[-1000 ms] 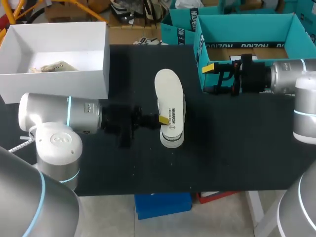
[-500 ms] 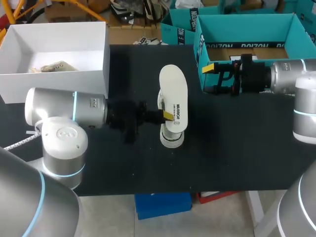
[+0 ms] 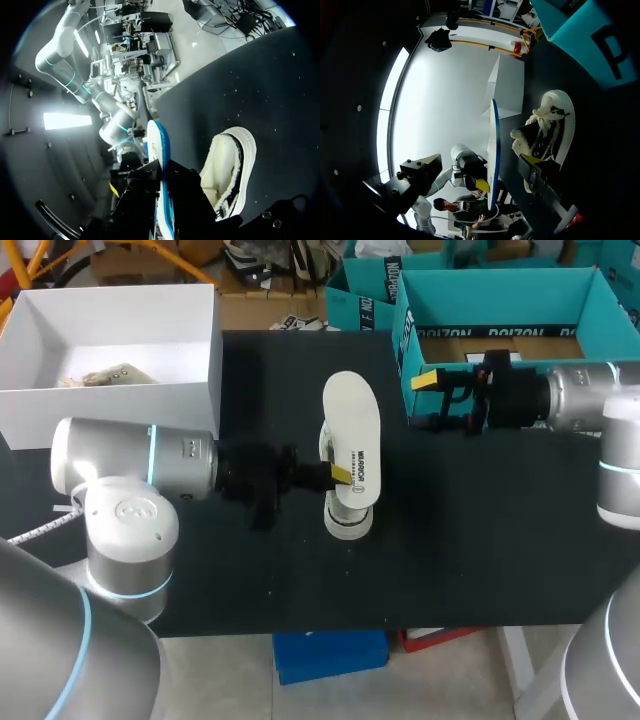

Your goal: Take the shoe out of the shoebox, open the shoe tongue, remove and reinsert the insole, then place the shoe into the shoebox

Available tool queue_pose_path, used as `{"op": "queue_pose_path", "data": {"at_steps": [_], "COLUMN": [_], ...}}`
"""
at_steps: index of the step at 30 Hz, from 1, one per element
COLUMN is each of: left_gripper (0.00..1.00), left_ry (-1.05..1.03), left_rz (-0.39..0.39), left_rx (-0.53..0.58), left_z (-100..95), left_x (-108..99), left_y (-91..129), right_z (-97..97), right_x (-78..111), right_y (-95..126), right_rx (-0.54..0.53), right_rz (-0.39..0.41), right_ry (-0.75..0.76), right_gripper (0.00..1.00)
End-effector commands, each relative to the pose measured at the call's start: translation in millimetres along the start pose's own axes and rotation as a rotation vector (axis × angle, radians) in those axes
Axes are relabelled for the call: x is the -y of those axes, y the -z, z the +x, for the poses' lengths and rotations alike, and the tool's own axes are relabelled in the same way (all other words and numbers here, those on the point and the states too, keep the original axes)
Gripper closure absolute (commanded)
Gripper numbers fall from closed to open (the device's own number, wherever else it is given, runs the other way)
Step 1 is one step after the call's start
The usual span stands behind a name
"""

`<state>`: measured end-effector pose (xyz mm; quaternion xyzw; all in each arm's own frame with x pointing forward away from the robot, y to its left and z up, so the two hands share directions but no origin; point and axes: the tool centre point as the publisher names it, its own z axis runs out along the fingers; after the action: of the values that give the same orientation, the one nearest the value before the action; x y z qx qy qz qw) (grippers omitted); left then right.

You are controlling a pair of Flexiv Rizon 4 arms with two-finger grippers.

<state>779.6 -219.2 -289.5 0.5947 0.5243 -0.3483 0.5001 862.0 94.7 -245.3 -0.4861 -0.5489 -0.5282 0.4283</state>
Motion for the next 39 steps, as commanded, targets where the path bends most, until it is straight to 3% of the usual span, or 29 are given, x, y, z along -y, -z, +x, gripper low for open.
{"op": "queue_pose_path", "data": {"at_steps": [1,9,34,36,37,39], "left_gripper": [1.0,1.0,1.0,1.0,1.0,1.0], "left_ry": [-0.002,-0.002,-0.002,-0.002,-0.002,-0.002], "left_rz": [-0.005,-0.005,-0.005,-0.005,-0.005,-0.005], "left_rx": [-0.002,-0.002,-0.002,-0.002,-0.002,-0.002], "left_z": [-0.2,-0.2,-0.2,-0.2,-0.2,-0.2], "left_x": [1.1,1.1,1.1,1.1,1.1,1.1], "left_y": [-0.5,-0.5,-0.5,-0.5,-0.5,-0.5], "right_z": [-12.4,-20.3,-16.5,-16.9,-17.1,-17.6], "right_x": [-5.4,0.3,16.0,16.6,16.8,17.0], "right_y": [-12.1,-32.7,-81.9,-83.6,-84.2,-85.2], "right_rx": [-0.015,-0.025,-0.039,-0.039,-0.039,-0.035], "right_rz": [0.036,0.062,0.113,0.115,0.117,0.12], "right_ry": [-0.006,-0.012,-0.008,-0.009,-0.01,-0.013], "right_gripper": [0.0,0.0,0.0,0.12,0.41,0.75]}}
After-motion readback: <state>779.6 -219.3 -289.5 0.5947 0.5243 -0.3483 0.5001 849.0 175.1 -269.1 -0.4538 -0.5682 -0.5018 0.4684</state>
